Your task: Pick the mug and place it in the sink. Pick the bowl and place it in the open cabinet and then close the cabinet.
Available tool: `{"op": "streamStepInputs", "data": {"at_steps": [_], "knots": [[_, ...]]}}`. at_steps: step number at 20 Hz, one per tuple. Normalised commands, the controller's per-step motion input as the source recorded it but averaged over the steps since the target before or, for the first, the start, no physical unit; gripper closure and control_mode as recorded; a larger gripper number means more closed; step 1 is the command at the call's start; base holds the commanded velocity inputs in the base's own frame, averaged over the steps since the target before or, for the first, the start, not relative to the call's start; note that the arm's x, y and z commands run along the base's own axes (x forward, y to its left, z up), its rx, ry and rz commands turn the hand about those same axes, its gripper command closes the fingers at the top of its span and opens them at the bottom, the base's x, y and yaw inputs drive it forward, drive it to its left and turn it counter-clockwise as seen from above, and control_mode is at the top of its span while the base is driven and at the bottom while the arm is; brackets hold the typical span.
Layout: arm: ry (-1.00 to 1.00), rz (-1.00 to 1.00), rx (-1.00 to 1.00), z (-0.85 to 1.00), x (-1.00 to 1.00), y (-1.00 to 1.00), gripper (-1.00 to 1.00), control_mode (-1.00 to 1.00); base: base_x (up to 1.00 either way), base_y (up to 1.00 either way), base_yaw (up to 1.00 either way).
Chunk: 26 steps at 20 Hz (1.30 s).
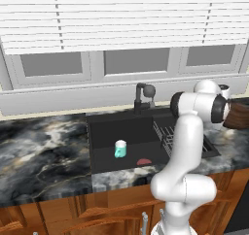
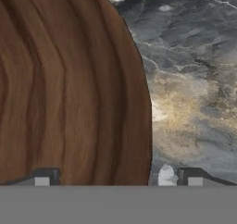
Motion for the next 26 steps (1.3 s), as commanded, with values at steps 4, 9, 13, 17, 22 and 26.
{"op": "streamStepInputs", "data": {"at_steps": [4,9,13,17,22,26], "knots": [[0.00,0.00,0.05,-0.06,0.00,-0.25,-1.00,-1.00,0.00,0.00,0.00],[0.00,0.00,0.07,-0.08,0.00,-0.21,1.00,-1.00,0.00,0.00,0.00],[0.00,0.00,0.08,-0.06,0.00,-0.15,1.00,-1.00,0.00,0.00,0.00],[0.00,0.00,0.01,0.00,-0.19,0.08,1.00,-1.00,0.00,0.00,0.00],[-0.13,0.00,-0.02,0.12,-0.45,0.09,1.00,-1.00,0.00,0.00,0.00],[-0.21,0.04,-0.04,0.53,-0.49,0.23,1.00,-1.00,0.00,0.00,0.00]]}}
